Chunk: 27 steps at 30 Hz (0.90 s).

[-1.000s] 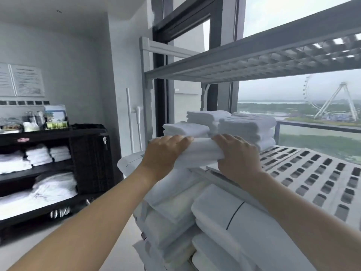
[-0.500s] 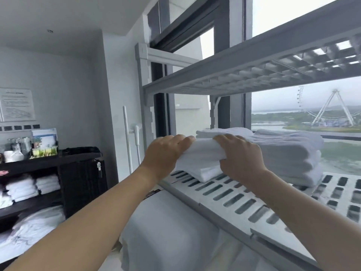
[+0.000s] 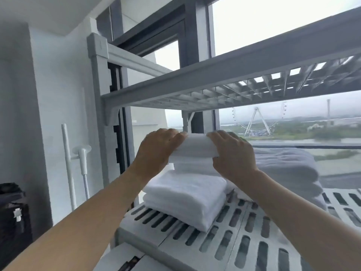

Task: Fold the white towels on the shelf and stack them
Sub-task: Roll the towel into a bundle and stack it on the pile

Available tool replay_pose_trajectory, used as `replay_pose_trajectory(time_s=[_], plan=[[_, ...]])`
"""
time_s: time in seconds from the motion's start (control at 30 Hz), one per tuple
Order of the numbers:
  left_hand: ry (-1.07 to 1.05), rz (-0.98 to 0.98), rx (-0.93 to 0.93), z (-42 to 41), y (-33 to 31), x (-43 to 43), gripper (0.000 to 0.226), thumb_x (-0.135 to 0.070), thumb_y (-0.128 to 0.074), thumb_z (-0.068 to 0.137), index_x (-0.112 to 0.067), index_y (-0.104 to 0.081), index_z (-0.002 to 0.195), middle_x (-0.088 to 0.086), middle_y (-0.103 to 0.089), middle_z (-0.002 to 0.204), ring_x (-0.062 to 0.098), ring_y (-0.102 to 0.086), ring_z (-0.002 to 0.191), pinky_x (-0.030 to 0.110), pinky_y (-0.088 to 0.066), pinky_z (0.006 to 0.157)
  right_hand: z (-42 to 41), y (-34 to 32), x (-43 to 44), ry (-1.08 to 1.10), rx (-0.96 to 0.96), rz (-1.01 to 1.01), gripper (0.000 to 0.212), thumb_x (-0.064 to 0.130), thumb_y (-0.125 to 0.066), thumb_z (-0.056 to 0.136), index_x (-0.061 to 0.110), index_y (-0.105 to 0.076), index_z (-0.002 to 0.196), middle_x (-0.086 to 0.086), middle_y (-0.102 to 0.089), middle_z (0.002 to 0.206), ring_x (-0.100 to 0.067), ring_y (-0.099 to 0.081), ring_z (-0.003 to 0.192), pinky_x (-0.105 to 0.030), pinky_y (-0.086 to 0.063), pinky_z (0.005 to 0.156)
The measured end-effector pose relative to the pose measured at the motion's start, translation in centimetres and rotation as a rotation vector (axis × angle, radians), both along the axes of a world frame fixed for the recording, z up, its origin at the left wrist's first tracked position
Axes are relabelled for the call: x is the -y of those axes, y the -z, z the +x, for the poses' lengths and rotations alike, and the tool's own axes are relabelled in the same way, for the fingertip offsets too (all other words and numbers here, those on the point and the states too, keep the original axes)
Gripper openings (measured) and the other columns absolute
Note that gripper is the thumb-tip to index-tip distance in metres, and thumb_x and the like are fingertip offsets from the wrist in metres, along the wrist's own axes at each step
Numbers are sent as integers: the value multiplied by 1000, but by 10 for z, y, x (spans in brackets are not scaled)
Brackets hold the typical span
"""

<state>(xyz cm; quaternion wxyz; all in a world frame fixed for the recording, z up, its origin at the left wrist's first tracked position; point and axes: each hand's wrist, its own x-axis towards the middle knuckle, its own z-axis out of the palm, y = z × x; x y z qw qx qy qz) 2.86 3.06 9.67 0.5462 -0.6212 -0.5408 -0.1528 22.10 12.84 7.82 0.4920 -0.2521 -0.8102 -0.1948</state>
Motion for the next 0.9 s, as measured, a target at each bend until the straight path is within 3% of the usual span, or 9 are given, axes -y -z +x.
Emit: replay_pose_trajectory(time_s=[0.27, 0.4, 0.43, 0.5, 0.57, 0.63, 0.7, 0.8, 0.9], plan=[[175, -23, -43, -82, 35, -60, 69, 6, -71, 53, -19, -48, 113, 3, -64, 95, 27, -60, 77, 34, -49, 63, -69, 40, -26, 217, 26, 2, 48, 10, -76, 34, 18, -63, 80, 5, -65, 73, -19, -64, 65, -24, -49, 56], [167, -204, 80, -92, 83, -66, 75, -28, -83, 46, -26, -48, 112, -5, -65, 94, 20, -65, 75, 32, -51, 59, -76, 78, -26, 267, 158, -97, 50, 20, -78, 25, 21, -63, 73, 7, -62, 67, -17, -63, 58, -22, -47, 51], [158, -214, 94, -92, 85, -66, 76, -32, -84, 45, -26, -49, 112, -5, -65, 93, 20, -65, 73, 32, -51, 57, -75, 80, -25, 288, 161, -98, 51, 20, -79, 27, 21, -64, 76, 7, -64, 70, -17, -64, 61, -22, -48, 53], [113, -192, 71, -95, 81, -68, 79, -16, -84, 41, -24, -48, 111, -4, -64, 83, 20, -61, 61, 29, -46, 49, -74, 76, -18, 328, 170, -131, 50, 19, -79, 44, 22, -65, 92, 6, -67, 86, -19, -66, 77, -26, -50, 63], [60, -165, 6, -102, 71, -70, 83, 1, -79, 39, -22, -45, 111, -2, -60, 73, 19, -57, 53, 26, -40, 43, -74, 65, -12, 358, 205, -155, 45, 15, -67, 68, 22, -56, 112, 5, -63, 107, -21, -60, 100, -28, -45, 80], [14, -152, -51, -111, 56, -73, 87, 5, -80, 38, -22, -43, 112, -2, -58, 73, 18, -56, 56, 26, -41, 42, -78, 56, -9, 379, 178, -167, 42, 11, -58, 75, 22, -50, 115, 5, -59, 111, -21, -56, 106, -29, -41, 84], [8, -127, -61, -122, 42, -76, 89, 4, -81, 39, -21, -42, 114, -2, -58, 78, 18, -58, 63, 28, -47, 48, -86, 50, -4, 384, 130, -107, 43, 9, -65, 68, 20, -54, 108, 4, -62, 103, -22, -60, 98, -30, -44, 79], [19, -200, 5, -123, 42, -64, 93, 3, -80, 44, -22, -40, 124, 0, -58, 88, 20, -59, 76, 31, -51, 61, -95, 64, -4, 400, 137, -35, 55, 14, -82, 38, 19, -63, 89, 5, -65, 81, -21, -65, 72, -28, -49, 62], [-15, -390, 219, -111, 77, -46, 75, 2, -60, 77, -25, -26, 138, 4, -51, 118, 26, -52, 107, 35, -46, 84, -97, 82, -1, 328, 247, -23, 61, 33, -90, 33, 22, -64, 87, 7, -66, 79, -19, -66, 71, -29, -52, 61]])
